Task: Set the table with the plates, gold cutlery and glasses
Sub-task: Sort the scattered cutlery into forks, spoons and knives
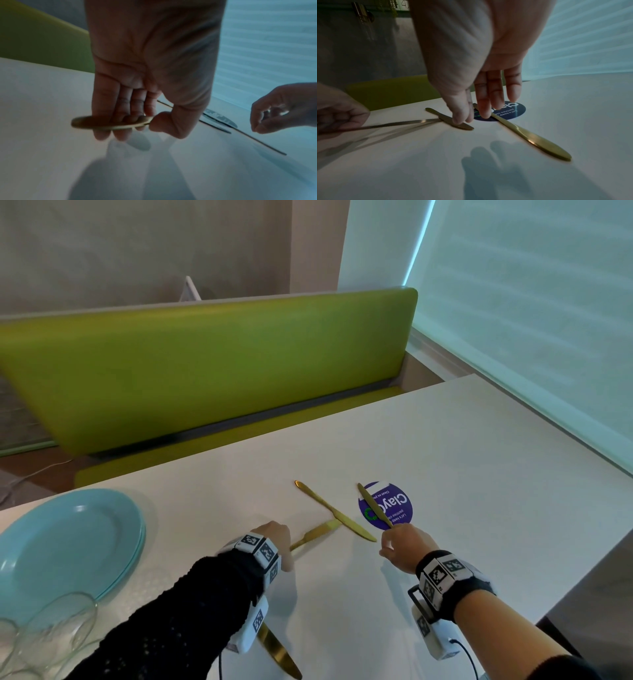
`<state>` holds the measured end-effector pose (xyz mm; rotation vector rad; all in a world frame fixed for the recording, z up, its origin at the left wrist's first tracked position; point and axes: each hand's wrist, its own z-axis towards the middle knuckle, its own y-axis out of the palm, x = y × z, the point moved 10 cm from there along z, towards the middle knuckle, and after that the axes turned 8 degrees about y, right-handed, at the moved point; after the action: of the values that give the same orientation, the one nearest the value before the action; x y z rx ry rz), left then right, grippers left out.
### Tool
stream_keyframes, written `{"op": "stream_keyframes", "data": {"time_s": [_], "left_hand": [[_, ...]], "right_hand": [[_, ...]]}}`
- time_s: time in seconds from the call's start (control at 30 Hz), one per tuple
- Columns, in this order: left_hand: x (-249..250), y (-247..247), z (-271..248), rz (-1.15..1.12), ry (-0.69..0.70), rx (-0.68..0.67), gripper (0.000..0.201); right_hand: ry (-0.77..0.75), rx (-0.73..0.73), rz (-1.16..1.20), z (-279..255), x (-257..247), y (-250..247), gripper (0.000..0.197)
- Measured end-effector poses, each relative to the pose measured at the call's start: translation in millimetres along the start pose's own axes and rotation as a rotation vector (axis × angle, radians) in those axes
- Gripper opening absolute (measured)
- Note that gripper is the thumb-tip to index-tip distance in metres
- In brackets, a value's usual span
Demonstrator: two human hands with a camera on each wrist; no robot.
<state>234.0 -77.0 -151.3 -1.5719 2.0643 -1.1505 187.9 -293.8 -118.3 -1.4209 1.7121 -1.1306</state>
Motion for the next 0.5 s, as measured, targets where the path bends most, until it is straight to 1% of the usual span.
{"op": "stream_keyframes", "data": {"time_s": [0.07,0.17,0.37,0.5], "left_hand": [[5,-4,-2,0.012,0.026,-0.010,0.037],[14,-10,-4,0.001,0.070,-0.023,0.036],[15,-18,-12,-0.035,0.112,-0.017,0.035],[5,-19,-18,-0.142,0.151,-0.034,0.035]], "right_hand": [[-0.003,-0.004,-0.002,0,-2,0,0.032],[-0.004,0.001,-0.005,0,-5,-2,0.032],[-0.019,-0.002,-0.009,-3,-13,0,0.031],[-0.038,-0.025,0.001,-8,-25,5,0.031]]}}
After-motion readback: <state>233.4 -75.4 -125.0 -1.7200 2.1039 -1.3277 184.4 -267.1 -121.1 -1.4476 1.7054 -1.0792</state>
